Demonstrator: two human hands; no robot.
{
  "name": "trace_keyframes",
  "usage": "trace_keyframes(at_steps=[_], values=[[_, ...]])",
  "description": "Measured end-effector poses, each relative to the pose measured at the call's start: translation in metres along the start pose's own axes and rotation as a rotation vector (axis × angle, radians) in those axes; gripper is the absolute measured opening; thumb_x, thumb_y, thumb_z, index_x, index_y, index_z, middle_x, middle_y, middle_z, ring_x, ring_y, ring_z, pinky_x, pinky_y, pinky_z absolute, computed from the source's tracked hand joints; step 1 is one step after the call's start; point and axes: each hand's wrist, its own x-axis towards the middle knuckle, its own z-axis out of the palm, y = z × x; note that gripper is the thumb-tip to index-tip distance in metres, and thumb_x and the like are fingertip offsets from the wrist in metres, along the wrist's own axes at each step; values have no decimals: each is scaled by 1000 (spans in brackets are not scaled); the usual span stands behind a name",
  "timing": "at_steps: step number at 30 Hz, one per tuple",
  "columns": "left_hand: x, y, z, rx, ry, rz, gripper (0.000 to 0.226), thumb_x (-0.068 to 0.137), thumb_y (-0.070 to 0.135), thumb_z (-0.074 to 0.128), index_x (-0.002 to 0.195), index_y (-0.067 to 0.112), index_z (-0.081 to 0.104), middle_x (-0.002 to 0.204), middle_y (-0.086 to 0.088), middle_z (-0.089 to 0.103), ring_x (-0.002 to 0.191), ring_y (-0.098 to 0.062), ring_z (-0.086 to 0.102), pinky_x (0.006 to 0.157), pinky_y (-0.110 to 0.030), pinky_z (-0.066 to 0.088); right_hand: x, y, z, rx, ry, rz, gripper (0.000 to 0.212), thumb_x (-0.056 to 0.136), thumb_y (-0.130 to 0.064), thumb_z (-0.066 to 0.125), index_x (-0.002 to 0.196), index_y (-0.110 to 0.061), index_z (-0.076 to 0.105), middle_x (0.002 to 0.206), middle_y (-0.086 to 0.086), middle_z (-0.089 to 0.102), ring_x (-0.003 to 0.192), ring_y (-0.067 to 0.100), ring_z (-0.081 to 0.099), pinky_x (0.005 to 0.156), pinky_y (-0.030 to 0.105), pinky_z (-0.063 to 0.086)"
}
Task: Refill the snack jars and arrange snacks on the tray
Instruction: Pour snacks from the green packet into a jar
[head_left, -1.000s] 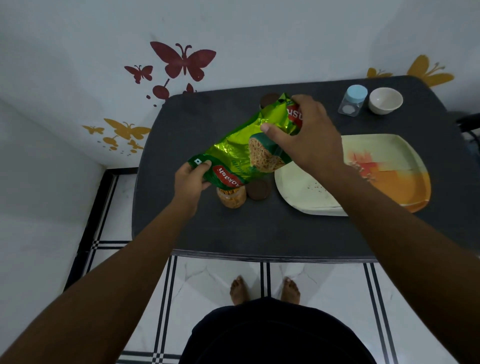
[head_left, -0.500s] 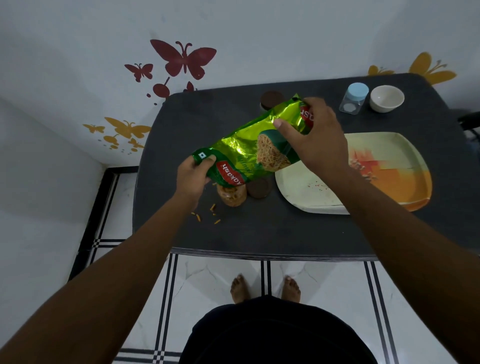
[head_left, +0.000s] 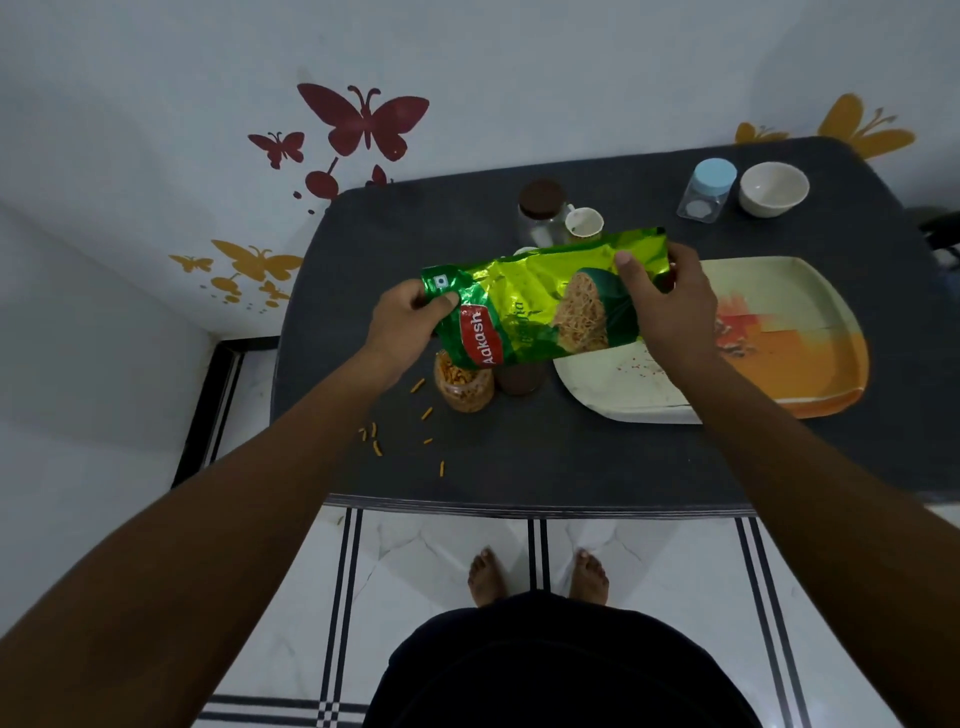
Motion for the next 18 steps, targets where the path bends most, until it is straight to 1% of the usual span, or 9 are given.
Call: trace_keyframes(at_steps=[2, 4, 6, 8, 9, 12, 13, 15, 18], values=[[2, 8, 2, 81, -29, 43, 23, 99, 24, 66, 112, 4, 68, 113, -19, 71, 106, -32, 70, 92, -52, 58, 0, 11, -1, 100, 12, 86, 56, 85, -67, 63, 122, -25, 62, 109, -6, 67, 101, 10, 64, 94, 40, 55], [5, 18, 4, 177, -62, 97, 29, 100, 24, 65, 107, -4, 66, 110, -25, 69, 102, -39, 68, 91, -56, 56, -1, 22, -3, 220, 11, 184, 52, 86, -62, 66, 118, -21, 64, 108, -2, 69, 102, 14, 66, 95, 45, 56], [7, 27, 8, 246, -92, 142, 35, 100, 23, 65, 105, -11, 62, 109, -29, 67, 102, -43, 66, 90, -58, 54, -2, 32, -6, 325, 9, 259, 42, 88, -57, 68, 108, -20, 66, 107, 2, 70, 103, 18, 67, 95, 48, 57], [8, 39, 11, 269, -113, 177, 32, 100, 23, 66, 104, -9, 64, 107, -26, 70, 102, -42, 67, 91, -58, 54, -3, 41, -7, 419, 7, 346, 31, 89, -54, 69, 98, -25, 65, 106, 2, 70, 105, 22, 68, 91, 49, 58], [9, 45, 12, 273, -119, 189, 30, 100, 24, 66, 103, -7, 66, 106, -23, 72, 102, -41, 68, 91, -57, 54, -3, 44, -7, 458, 2, 399, 30, 88, -55, 70, 97, -27, 65, 107, 1, 70, 107, 24, 67, 88, 49, 60], [11, 66, 15, 265, -143, 232, 26, 98, 26, 69, 99, -1, 70, 101, -16, 75, 98, -35, 71, 91, -53, 56, -5, 50, -7, 552, -21, 548, 35, 85, -59, 71, 105, -31, 65, 115, 0, 69, 108, 24, 67, 73, 44, 61], [12, 73, 15, 256, -161, 246, 24, 97, 27, 70, 97, 3, 71, 100, -13, 76, 97, -31, 72, 92, -51, 57, -6, 52, -7, 585, -32, 593, 38, 85, -60, 71, 109, -31, 65, 118, 0, 68, 109, 24, 66, 71, 42, 60], [15, 84, 15, 238, -220, 266, 18, 96, 31, 71, 96, 13, 72, 100, -6, 77, 95, -22, 75, 90, -43, 60, -7, 55, -3, 660, -68, 678, 51, 84, -62, 70, 122, -28, 63, 123, 0, 67, 111, 24, 65, 75, 41, 59], [15, 99, 15, 206, -319, 279, 19, 94, 37, 73, 103, 20, 72, 103, -1, 78, 94, -16, 76, 85, -35, 61, -10, 56, 6, 822, -133, 746, 51, 88, -61, 65, 126, -27, 63, 122, 0, 70, 110, 22, 67, 74, 39, 58]])
